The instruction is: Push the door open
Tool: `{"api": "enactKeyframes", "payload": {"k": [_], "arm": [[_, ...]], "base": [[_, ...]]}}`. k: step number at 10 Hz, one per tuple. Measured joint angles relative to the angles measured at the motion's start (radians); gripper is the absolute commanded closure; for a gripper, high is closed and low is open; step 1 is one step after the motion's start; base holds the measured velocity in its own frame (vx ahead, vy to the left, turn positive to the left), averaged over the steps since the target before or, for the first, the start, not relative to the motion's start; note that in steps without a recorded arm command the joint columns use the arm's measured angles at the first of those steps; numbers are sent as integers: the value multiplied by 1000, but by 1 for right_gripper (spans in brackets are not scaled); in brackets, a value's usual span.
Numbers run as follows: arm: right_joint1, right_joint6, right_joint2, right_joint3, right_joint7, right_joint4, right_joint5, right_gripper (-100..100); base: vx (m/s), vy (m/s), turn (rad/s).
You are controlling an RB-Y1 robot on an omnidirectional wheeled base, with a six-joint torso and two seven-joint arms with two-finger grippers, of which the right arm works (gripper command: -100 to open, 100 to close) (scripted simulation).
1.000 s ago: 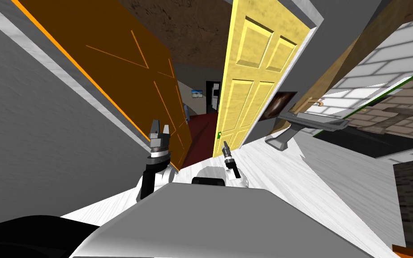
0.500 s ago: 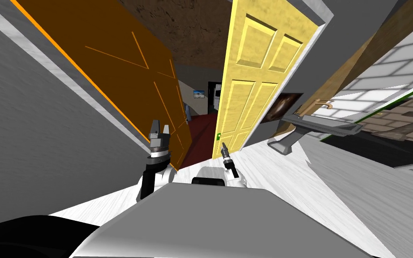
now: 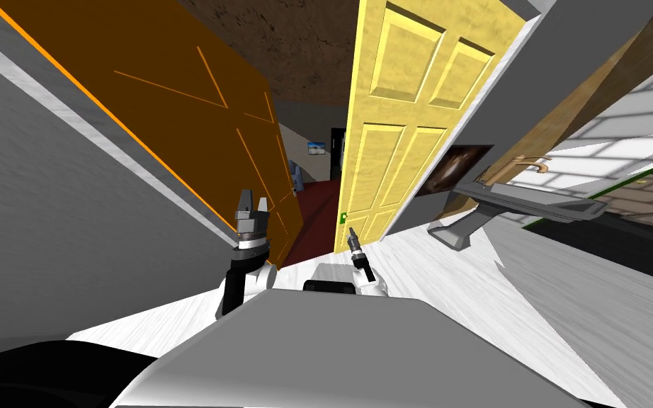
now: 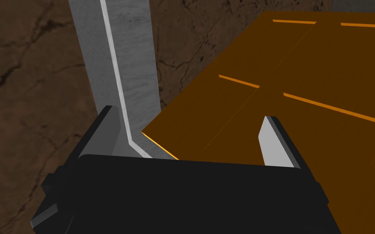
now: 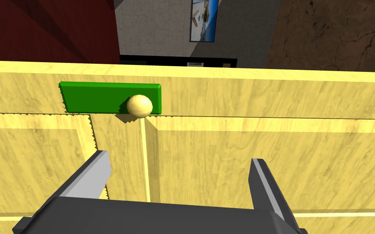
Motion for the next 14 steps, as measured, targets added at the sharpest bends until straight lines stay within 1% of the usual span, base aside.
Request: {"api": "enactKeyframes", "payload": {"k": [2,3,4,6,8,10,12,13,14], "arm": [[-10,-3,11,6,6,30,-2,-100],[-22,-11,15,7,6,60,-4,-100],[-26,-16,18,12,6,81,-6,-100],[-51,-28,28,17,6,139,-11,-100],[-67,-31,38,25,7,183,-16,-100],[-77,-27,51,31,10,209,-19,-100],[-89,-38,62,35,12,249,-22,-100],[-89,-40,62,36,12,251,-22,-100],[-88,-38,48,34,12,248,-23,-100]], "base": [[49,-79,58],[63,-123,84],[75,-125,82],[89,-148,80],[63,-132,80],[56,-93,39],[37,-57,34],[112,30,36],[171,44,26]]}}
